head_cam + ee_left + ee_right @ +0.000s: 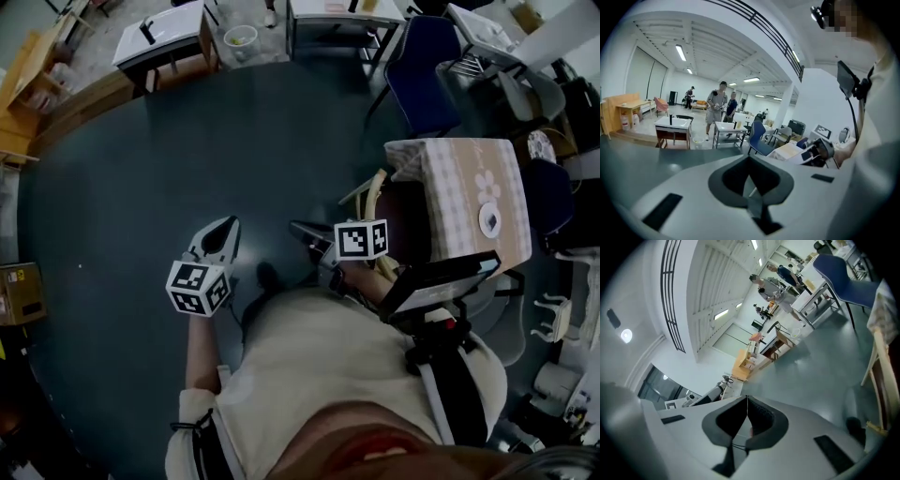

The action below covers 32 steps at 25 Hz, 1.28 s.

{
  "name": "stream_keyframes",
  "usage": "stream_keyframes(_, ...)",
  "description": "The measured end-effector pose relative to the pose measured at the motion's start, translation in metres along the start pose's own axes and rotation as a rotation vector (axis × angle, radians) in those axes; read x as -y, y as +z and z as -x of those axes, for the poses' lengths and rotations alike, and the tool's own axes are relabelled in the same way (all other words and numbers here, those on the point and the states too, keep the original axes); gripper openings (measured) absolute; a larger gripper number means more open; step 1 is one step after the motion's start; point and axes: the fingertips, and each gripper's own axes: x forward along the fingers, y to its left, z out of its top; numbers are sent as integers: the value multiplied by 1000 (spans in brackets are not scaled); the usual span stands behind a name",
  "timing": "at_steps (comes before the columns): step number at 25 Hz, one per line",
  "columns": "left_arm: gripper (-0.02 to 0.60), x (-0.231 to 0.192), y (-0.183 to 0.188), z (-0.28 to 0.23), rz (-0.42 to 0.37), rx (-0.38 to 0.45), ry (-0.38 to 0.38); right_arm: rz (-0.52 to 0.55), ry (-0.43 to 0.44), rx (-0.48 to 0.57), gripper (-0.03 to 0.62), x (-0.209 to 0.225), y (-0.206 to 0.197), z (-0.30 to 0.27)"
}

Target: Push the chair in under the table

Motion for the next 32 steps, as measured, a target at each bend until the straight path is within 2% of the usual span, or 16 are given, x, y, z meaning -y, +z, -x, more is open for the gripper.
stream_keyframes(4,9,-43,-4,30,43,47,-40,4,-40,26,12,-21,-23,-33)
stream_keyframes(7,9,-59,-3,45,37,57,-66,6,-56,48,12,-36,-30,-44)
stream_keyframes(11,9,-87,10,36,35,58,-111,-10,-81,96,12,-41,-16,-66)
stream_keyframes(15,9,-92,23,29,1,42,-175,-21,-93,144,12,-49,-7,-78)
stream_keyframes(20,9,-87,38,-5,-20,14,-250,-38,-102,204,12,-38,16,-75)
stream_keyframes(23,8,-74,44,-33,-76,-29,-299,-102,-115,269,12,-17,29,-66)
stream_keyframes(27,9,-68,70,-89,-170,-84,-353,-170,-110,330,12,14,73,-73)
stream_keyframes(32,9,-81,103,-142,-248,-146,-383,-192,-64,368,12,25,133,-91)
